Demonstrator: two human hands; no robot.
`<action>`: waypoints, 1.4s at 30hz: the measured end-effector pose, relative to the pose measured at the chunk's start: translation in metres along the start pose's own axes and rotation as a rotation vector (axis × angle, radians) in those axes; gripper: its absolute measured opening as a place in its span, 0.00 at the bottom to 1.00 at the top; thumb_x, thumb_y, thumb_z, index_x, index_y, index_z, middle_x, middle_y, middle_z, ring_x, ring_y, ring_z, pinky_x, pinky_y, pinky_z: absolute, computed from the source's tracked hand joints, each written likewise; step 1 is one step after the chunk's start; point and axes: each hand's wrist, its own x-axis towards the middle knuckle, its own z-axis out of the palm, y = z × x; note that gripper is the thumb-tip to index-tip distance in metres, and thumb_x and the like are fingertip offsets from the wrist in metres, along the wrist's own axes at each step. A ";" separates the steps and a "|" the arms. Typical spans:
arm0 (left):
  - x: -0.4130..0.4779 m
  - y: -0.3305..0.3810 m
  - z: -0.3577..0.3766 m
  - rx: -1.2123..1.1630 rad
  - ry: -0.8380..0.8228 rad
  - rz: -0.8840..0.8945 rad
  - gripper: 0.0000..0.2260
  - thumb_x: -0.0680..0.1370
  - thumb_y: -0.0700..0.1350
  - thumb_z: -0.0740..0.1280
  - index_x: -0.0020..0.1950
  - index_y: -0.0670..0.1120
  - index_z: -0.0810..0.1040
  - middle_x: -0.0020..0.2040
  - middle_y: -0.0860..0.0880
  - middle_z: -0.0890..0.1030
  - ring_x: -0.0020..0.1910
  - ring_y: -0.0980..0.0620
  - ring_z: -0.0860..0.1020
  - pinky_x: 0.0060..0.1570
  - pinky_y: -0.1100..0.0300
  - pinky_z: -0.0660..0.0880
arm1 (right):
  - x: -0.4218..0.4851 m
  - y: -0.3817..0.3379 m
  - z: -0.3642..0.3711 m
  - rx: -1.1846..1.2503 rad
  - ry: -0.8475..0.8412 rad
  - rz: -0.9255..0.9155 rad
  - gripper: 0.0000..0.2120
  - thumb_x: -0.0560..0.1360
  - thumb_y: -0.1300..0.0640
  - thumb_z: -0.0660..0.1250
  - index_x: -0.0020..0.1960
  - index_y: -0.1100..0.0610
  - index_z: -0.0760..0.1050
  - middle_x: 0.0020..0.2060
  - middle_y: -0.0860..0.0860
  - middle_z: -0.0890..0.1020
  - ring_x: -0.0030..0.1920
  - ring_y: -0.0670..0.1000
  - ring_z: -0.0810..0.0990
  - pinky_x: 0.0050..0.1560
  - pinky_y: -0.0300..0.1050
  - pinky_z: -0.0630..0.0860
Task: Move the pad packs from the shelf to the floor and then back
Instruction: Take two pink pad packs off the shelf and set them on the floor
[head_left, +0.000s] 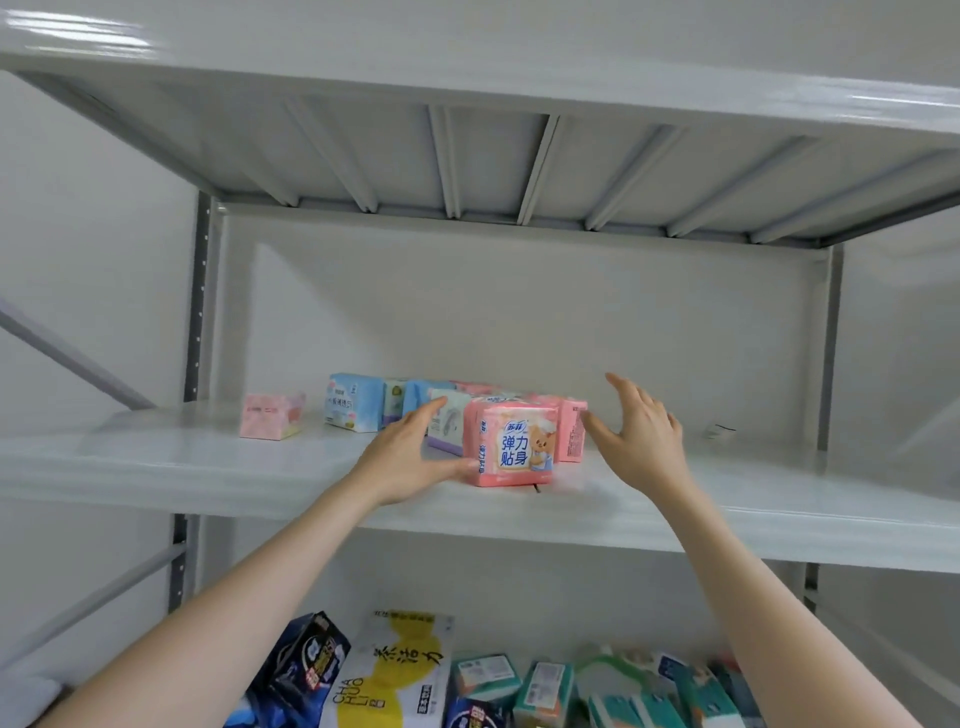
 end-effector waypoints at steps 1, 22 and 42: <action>0.008 -0.003 0.004 -0.036 -0.019 -0.010 0.48 0.65 0.69 0.72 0.78 0.58 0.54 0.77 0.57 0.61 0.76 0.52 0.60 0.72 0.53 0.62 | 0.009 0.007 0.006 0.011 -0.008 0.005 0.30 0.78 0.43 0.61 0.75 0.52 0.60 0.72 0.50 0.68 0.72 0.54 0.64 0.70 0.57 0.59; 0.062 -0.027 0.023 -0.305 -0.247 -0.009 0.34 0.60 0.62 0.79 0.64 0.63 0.73 0.54 0.53 0.83 0.52 0.57 0.81 0.60 0.53 0.77 | 0.113 0.070 0.100 0.509 -0.313 0.178 0.32 0.70 0.50 0.75 0.70 0.54 0.68 0.62 0.56 0.76 0.59 0.54 0.76 0.53 0.44 0.72; 0.065 -0.015 0.025 -0.514 -0.383 -0.134 0.36 0.59 0.51 0.80 0.65 0.60 0.71 0.59 0.53 0.83 0.57 0.54 0.81 0.63 0.54 0.75 | 0.136 0.081 0.113 0.451 -0.400 0.355 0.50 0.61 0.43 0.80 0.74 0.56 0.60 0.66 0.55 0.73 0.58 0.56 0.77 0.55 0.52 0.76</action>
